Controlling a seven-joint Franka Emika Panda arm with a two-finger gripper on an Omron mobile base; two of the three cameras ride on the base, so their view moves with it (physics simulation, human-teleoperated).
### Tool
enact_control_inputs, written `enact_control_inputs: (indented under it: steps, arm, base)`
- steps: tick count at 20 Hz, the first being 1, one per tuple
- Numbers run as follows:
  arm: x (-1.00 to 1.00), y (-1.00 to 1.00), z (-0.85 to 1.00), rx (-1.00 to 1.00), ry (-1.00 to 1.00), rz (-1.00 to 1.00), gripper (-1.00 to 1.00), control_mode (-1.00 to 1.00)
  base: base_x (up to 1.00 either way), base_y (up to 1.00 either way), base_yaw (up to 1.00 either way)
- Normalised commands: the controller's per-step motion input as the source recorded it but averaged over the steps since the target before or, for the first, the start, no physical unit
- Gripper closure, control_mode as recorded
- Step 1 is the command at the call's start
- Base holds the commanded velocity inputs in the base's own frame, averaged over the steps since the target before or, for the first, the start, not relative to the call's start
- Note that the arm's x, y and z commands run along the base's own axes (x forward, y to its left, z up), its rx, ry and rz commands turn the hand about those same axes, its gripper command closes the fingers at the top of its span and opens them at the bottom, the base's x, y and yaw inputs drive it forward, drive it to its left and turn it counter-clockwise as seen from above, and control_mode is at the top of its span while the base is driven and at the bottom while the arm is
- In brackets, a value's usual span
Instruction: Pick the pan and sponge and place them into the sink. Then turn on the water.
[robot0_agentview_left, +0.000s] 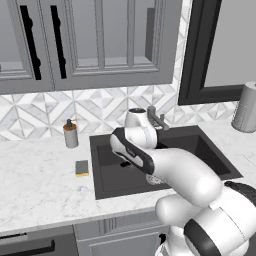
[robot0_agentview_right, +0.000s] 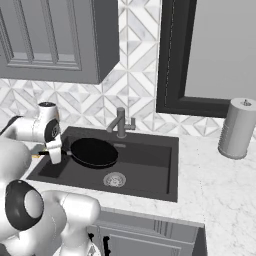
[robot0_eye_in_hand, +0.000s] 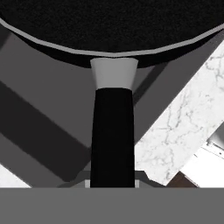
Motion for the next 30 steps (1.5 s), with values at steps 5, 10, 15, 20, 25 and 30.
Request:
enact_control_inputs:
  steps: [5,10,15,20,25,30]
  arm:
    - [0.40,-0.02,-0.47,-0.01,0.02,-0.09,1.00,-1.00]
    - [0.37,-0.04,-0.45,-0.05,0.00,-0.09,1.00,-1.00]
    - [0.33,-0.23,-0.39,-0.03,0.09,-0.08,1.00,-1.00]
    - [0.27,-0.26,-0.39,-0.01,0.03,-0.08,1.00,-1.00]
    - [0.32,-0.21,-0.43,-0.02,0.00,-0.04,1.00,-1.00]
    - [0.38,-0.16,-0.46,-0.03,0.00,0.00,1.00,-1.00]
  base:
    - [0.00,0.00,0.00]
    - [0.00,0.00,0.00]
    - [0.00,0.00,0.00]
    - [0.00,0.00,0.00]
    - [0.00,0.00,0.00]
    - [0.00,0.00,0.00]
